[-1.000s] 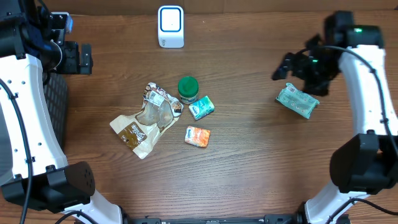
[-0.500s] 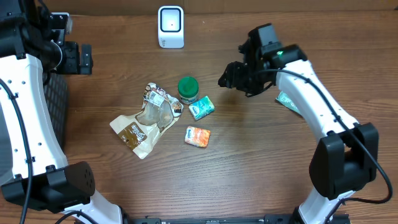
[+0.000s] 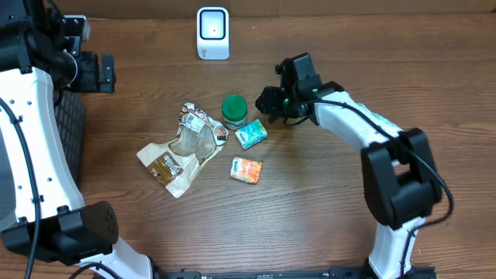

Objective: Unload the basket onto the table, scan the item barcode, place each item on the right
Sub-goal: 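Move the right gripper to the light-blue tissue pack and grasp it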

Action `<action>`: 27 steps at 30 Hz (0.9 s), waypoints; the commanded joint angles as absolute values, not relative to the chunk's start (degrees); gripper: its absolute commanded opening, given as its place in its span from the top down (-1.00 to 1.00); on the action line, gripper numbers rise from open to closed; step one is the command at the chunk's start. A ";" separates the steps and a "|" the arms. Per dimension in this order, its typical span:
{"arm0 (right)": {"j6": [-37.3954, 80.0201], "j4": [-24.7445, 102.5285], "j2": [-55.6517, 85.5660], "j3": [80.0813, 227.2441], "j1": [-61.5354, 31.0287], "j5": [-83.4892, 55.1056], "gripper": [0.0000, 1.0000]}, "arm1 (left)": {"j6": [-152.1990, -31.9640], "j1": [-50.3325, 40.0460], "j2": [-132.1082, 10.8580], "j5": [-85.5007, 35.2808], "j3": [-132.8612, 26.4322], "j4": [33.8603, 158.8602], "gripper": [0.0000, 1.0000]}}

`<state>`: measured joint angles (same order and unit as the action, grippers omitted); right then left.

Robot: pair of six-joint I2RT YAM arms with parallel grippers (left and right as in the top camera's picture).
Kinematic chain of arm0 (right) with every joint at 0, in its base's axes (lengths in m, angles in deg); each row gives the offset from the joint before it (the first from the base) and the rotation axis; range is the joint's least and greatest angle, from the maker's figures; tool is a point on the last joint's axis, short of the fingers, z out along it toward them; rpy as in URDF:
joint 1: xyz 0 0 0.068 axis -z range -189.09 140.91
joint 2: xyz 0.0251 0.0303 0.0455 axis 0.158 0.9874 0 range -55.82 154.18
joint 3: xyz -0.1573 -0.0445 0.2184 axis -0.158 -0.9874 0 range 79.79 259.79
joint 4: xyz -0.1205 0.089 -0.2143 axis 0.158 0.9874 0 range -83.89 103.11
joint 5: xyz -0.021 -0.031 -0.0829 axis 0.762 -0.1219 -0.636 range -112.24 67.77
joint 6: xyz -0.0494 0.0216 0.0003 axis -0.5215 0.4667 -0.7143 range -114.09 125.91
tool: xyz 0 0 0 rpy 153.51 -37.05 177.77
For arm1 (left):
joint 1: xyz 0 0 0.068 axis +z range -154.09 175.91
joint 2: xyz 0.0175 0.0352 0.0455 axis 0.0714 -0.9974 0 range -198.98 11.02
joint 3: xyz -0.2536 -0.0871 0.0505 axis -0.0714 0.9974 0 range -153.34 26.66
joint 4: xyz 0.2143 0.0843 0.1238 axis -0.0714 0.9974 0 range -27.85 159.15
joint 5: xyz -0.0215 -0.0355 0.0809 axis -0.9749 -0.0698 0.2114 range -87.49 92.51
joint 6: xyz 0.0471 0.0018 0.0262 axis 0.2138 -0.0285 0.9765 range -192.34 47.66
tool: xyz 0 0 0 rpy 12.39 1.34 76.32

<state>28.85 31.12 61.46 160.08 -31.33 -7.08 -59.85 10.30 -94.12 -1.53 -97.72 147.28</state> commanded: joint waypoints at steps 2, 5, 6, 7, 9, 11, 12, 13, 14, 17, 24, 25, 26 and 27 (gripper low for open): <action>29.05 29.92 64.45 159.66 -32.42 -7.62 -0.01 | -58.61 10.50 -94.34 -1.94 -97.82 147.21 -0.99; 28.37 30.25 64.56 159.66 -33.10 -7.65 -0.01 | -58.61 10.50 -94.34 -1.94 -97.82 147.21 -0.99; 28.15 30.60 64.56 159.66 -33.25 -7.67 -0.01 | -58.61 10.50 -94.34 -1.94 -97.82 147.21 -0.99; 27.96 31.12 64.56 159.66 -33.38 -7.69 -0.01 | -58.61 10.50 -94.34 -1.94 -97.82 147.21 -0.99; 26.43 32.91 64.56 159.66 -33.47 -7.86 -0.01 | -58.61 10.50 -94.34 -1.94 -97.82 147.21 -0.99; 23.91 35.54 64.56 159.66 -33.47 -8.13 0.01 | -58.61 10.50 -94.34 -1.94 -97.82 147.21 -0.99; 23.13 36.76 64.56 159.66 -33.47 -8.54 0.02 | -58.61 10.50 -94.34 -1.94 -97.82 147.21 -0.99; 22.43 38.49 64.54 159.68 -33.47 -9.48 0.02 | -58.61 10.50 -94.34 -1.94 -97.82 147.21 -0.99; 22.10 40.30 64.54 159.73 -33.45 -10.62 0.03 | -58.61 10.50 -94.34 -1.94 -97.82 147.21 -0.99; 22.12 44.85 64.52 160.56 -32.99 -12.94 0.05 | -58.61 10.47 -94.34 -1.94 -97.82 147.21 -0.99; 22.12 59.14 64.30 169.35 -30.59 -12.72 0.08 | -58.61 10.52 -94.34 -1.94 -97.82 147.21 -0.99; 21.82 61.39 64.32 171.55 -30.59 -11.38 0.09 | -58.61 10.52 -94.34 -1.94 -97.82 147.21 -0.99; 21.05 62.33 64.30 172.73 -30.59 -9.77 0.08 | -58.61 10.50 -94.34 -1.94 -97.82 147.21 -0.99; 20.04 62.68 64.32 173.43 -30.61 -7.67 0.09 | -58.61 10.50 -94.34 -1.94 -97.82 147.21 -0.99</action>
<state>22.32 61.74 64.58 168.36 -30.74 -11.49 -59.85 10.30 -94.12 -1.53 -97.72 147.28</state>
